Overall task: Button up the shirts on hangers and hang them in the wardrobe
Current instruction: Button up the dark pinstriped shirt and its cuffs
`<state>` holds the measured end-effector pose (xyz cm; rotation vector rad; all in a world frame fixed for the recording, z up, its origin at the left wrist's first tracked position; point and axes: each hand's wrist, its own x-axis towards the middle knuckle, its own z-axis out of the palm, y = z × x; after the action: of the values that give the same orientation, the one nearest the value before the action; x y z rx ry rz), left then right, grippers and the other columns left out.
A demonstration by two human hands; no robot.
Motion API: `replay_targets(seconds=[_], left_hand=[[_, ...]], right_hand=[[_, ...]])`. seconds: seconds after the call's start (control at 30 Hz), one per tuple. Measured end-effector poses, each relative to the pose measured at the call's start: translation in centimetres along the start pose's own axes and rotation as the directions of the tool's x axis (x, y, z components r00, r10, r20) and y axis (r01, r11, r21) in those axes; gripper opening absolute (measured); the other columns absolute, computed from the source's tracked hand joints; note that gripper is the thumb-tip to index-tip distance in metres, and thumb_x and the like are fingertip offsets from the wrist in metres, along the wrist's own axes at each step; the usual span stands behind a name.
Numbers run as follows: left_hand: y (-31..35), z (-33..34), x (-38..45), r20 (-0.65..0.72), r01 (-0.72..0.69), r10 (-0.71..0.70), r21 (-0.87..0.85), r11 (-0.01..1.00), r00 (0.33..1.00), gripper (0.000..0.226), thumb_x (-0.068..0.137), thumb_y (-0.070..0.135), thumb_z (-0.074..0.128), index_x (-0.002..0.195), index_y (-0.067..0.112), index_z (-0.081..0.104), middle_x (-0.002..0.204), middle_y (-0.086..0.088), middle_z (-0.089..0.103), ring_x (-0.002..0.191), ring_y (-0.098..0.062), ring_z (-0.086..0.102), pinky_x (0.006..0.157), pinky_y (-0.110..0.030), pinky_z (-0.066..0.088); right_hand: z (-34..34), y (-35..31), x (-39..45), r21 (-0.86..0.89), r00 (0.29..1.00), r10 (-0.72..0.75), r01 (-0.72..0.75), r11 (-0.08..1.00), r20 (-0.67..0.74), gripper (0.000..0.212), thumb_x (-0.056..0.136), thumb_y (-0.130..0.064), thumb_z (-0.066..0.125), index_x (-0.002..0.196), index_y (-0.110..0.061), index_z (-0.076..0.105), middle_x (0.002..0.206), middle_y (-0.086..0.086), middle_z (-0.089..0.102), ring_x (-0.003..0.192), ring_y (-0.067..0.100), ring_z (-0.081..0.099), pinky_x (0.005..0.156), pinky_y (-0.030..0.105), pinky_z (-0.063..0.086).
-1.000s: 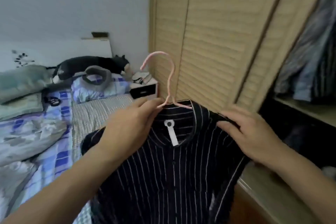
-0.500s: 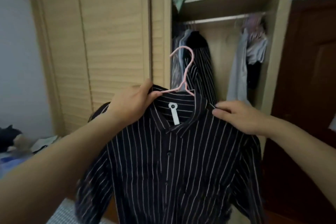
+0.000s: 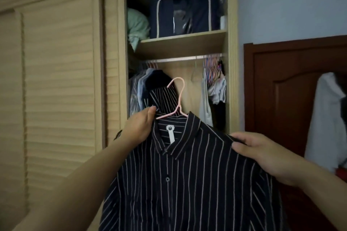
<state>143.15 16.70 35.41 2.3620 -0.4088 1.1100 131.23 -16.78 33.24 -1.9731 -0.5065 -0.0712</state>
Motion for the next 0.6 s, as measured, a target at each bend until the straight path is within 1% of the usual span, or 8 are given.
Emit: replay_targets(seconds=[0.13,0.23,0.27,0.33,0.4,0.43,0.53,0.6], left_hand=[[0.2,5.3,6.8,0.008,-0.072,0.073,-0.057,0.996,0.997,0.040,0.110,0.043,0.025,0.088,0.022,0.051,0.092,-0.010,0.065,0.092,-0.036,0.061,0.078,-0.045,0.045],[-2.7,9.8,11.4,0.015,-0.117,0.116,0.052,0.992,0.993,0.050,0.105,0.057,0.022,0.098,0.019,0.054,0.099,-0.009,0.058,0.100,-0.037,0.056,0.085,-0.047,0.044],[-4.5,11.0,13.0,0.016,-0.094,0.093,0.114,0.989,0.996,0.054,0.104,0.059,0.022,0.109,0.018,0.057,0.106,-0.011,0.057,0.106,-0.038,0.053,0.090,-0.049,0.044],[-8.1,12.2,16.0,0.015,-0.026,0.024,0.182,0.983,1.000,0.054,0.105,0.055,0.025,0.124,0.016,0.058,0.116,-0.016,0.055,0.113,-0.040,0.049,0.098,-0.052,0.043],[-12.4,12.7,19.3,-0.041,-0.091,0.104,0.235,0.968,0.994,0.055,0.107,0.050,0.024,0.118,0.012,0.063,0.107,-0.020,0.060,0.104,-0.043,0.053,0.089,-0.054,0.049],[-14.6,13.0,20.9,-0.063,-0.145,0.170,0.292,0.946,0.983,0.053,0.106,0.046,0.027,0.110,0.009,0.066,0.096,-0.021,0.062,0.093,-0.044,0.058,0.079,-0.054,0.054],[-21.1,13.2,25.5,-0.063,-0.196,0.236,0.375,0.906,0.970,0.048,0.101,0.045,0.034,0.093,0.009,0.064,0.080,-0.018,0.061,0.071,-0.043,0.061,0.058,-0.048,0.057],[-25.4,13.4,28.6,-0.103,-0.162,0.234,0.459,0.873,0.967,0.054,0.100,0.047,0.030,0.092,0.006,0.064,0.085,-0.021,0.060,0.077,-0.045,0.058,0.063,-0.050,0.053]], right_hand=[[-2.5,0.1,2.8,0.040,0.987,-0.054,0.061,0.997,-0.150,0.034,0.106,-0.013,0.045,0.122,-0.033,0.067,0.114,0.000,0.076,0.103,0.014,0.073,0.088,0.032,0.052],[-3.4,0.3,7.2,-0.240,0.903,-0.155,0.060,0.969,-0.400,0.044,0.107,-0.014,0.045,0.112,-0.052,0.067,0.118,-0.008,0.072,0.104,0.017,0.070,0.090,0.037,0.056],[-3.5,0.4,9.1,-0.335,0.881,-0.173,0.017,0.942,-0.440,0.042,0.107,-0.016,0.046,0.106,-0.050,0.071,0.116,-0.002,0.073,0.102,0.028,0.070,0.090,0.045,0.057],[-3.5,0.2,13.2,-0.437,0.831,-0.209,-0.045,0.898,-0.516,0.038,0.107,-0.018,0.046,0.094,-0.040,0.075,0.104,0.012,0.074,0.080,0.035,0.069,0.071,0.038,0.060],[-3.3,-0.8,18.0,-0.471,0.756,-0.274,-0.050,0.881,-0.594,0.038,0.108,-0.016,0.046,0.090,-0.032,0.075,0.095,0.014,0.073,0.054,0.023,0.054,0.045,0.021,0.042],[-3.1,-1.5,20.6,-0.478,0.714,-0.305,-0.048,0.877,-0.631,0.037,0.108,-0.015,0.045,0.093,-0.029,0.075,0.096,0.007,0.070,0.051,0.017,0.048,0.040,0.016,0.034],[-1.9,-2.5,29.9,-0.493,0.652,-0.367,-0.011,0.870,-0.663,0.034,0.108,-0.013,0.044,0.106,-0.024,0.075,0.097,-0.001,0.060,0.051,0.009,0.049,0.043,0.019,0.033],[-1.3,-3.3,36.4,-0.360,0.666,-0.314,0.072,0.930,-0.677,0.035,0.107,-0.010,0.045,0.111,-0.026,0.075,0.100,-0.002,0.062,0.063,0.008,0.059,0.050,0.021,0.042]])
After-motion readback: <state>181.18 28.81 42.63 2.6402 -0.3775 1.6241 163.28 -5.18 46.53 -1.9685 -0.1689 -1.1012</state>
